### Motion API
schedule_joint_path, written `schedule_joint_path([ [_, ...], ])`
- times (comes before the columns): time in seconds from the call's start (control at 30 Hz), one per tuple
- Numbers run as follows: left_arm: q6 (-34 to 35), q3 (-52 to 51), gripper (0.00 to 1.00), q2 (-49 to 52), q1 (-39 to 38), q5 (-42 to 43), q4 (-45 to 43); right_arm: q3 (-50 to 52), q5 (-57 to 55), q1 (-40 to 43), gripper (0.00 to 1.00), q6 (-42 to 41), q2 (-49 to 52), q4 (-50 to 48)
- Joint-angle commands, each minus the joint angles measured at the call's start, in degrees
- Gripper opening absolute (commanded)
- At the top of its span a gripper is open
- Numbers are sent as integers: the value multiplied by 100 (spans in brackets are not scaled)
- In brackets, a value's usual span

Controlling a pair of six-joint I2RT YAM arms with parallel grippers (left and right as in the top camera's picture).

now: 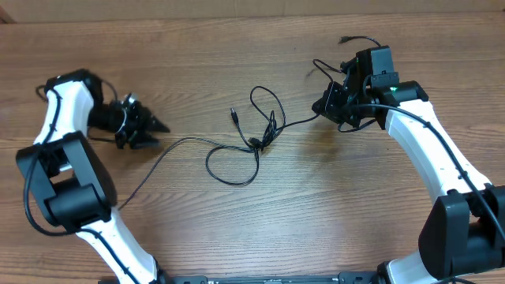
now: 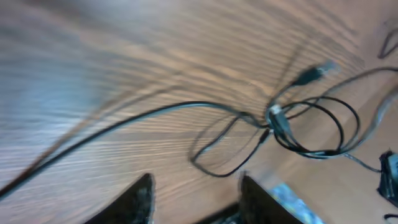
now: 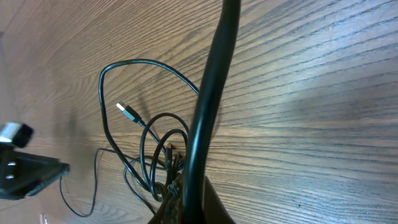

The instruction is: Untangle cables

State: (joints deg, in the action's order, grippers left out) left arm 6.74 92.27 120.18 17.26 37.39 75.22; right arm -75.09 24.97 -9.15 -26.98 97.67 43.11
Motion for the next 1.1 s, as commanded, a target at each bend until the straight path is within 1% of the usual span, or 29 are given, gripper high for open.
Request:
schedule_joint_path([
  [0.0,-26,157,64,-369,-627,15,-98,-144,-92,-15,4,48,-111,-11],
  [0.1,273,155,66,-337,-1174,9,-280,-144,-92,-15,4,48,-111,-13],
  [0.2,645,155,67,-330,-1770,-9,-675,-144,-92,-15,4,50,-111,-11],
  [0.27,938,155,72,-330,-2168,-90,-1045,-144,-92,-15,4,50,-111,-11],
  [0.4,1746,155,84,-330,-2868,-599,-1659,-144,-90,-15,4,50,-111,-11],
  [0.57,2297,153,90,-330,-3523,-890,-2415,-144,-90,-15,4,50,-111,-11],
  [0.6,2476,155,91,-330,-3622,-1027,-2518,-144,-90,-15,4,50,-111,-11],
  [0.63,2752,155,89,-330,-3738,-1266,-2616,-144,-90,-15,4,50,-111,-11],
  [0.67,2896,153,86,-330,-3801,-1414,-2662,-144,-90,-17,4,50,-111,-11],
  [0.73,3053,153,85,-328,-3910,-1639,-2793,-144,-90,-17,4,50,-111,-11],
  [0.8,3106,153,87,-328,-3985,-1768,-2924,-144,-90,-17,4,50,-111,-11],
  [1.0,3215,153,87,-317,-4138,-2131,-3067,-144,-90,-17,4,50,-111,-13],
  [1.07,3213,151,88,-278,-4170,-2135,-3069,-144,-90,-17,4,50,-111,-15],
])
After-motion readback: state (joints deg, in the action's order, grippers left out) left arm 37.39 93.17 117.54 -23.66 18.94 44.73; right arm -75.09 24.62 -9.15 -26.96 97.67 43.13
